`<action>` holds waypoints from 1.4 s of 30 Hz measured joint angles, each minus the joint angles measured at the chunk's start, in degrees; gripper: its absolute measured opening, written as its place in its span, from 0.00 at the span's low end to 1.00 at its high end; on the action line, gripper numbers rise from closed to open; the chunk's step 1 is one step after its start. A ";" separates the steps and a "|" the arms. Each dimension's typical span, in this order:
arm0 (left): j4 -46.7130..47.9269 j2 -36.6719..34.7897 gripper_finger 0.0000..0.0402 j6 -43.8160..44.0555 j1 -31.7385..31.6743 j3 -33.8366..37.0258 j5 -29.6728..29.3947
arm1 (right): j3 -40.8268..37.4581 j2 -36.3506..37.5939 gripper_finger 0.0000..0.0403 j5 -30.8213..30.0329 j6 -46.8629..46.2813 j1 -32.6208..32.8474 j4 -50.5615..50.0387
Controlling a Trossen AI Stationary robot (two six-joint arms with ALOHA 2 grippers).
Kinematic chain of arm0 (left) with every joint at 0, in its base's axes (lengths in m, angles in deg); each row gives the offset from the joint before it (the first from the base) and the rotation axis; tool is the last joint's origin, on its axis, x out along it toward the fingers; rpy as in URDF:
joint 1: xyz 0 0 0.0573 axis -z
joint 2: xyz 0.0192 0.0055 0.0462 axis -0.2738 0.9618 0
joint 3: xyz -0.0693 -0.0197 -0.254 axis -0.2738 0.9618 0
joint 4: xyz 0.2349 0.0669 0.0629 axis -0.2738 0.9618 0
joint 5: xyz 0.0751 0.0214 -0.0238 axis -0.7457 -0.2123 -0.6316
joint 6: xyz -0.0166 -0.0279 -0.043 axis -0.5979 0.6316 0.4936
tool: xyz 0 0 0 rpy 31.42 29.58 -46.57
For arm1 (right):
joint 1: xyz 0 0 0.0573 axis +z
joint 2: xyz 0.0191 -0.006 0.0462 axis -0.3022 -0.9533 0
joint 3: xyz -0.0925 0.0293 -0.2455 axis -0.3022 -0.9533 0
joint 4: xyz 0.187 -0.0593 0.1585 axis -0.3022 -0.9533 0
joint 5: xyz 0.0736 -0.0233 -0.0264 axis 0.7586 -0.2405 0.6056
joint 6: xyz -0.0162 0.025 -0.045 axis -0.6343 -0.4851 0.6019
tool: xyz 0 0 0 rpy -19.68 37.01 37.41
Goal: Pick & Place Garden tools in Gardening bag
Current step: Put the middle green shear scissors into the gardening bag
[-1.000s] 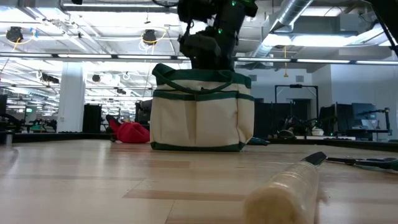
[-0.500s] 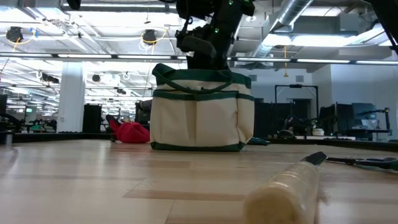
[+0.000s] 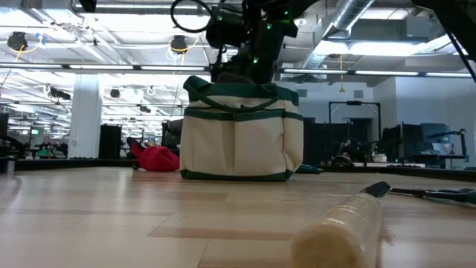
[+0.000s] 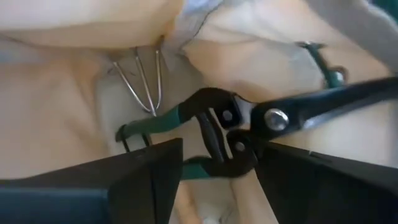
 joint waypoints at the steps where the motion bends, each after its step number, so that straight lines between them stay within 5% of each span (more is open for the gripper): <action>1: 0.05 0.00 0.01 0.02 0.00 0.00 0.01 | 0.01 -0.35 0.46 -0.03 0.00 0.18 0.34; 7: 0.21 0.00 0.01 0.15 0.01 0.00 0.01 | 0.01 -0.49 0.40 0.94 0.03 0.64 1.36; 17: 0.61 0.00 0.01 0.15 0.00 0.00 -0.04 | 0.23 1.29 0.04 8.74 0.58 0.73 4.63; 35: 0.97 0.00 0.01 1.28 -0.13 0.00 -0.18 | 0.15 6.08 0.03 8.39 3.55 -1.68 0.44; 42: 0.96 0.04 0.01 2.59 -0.13 0.00 -0.17 | 4.72 6.09 0.03 3.83 10.83 -1.60 -9.67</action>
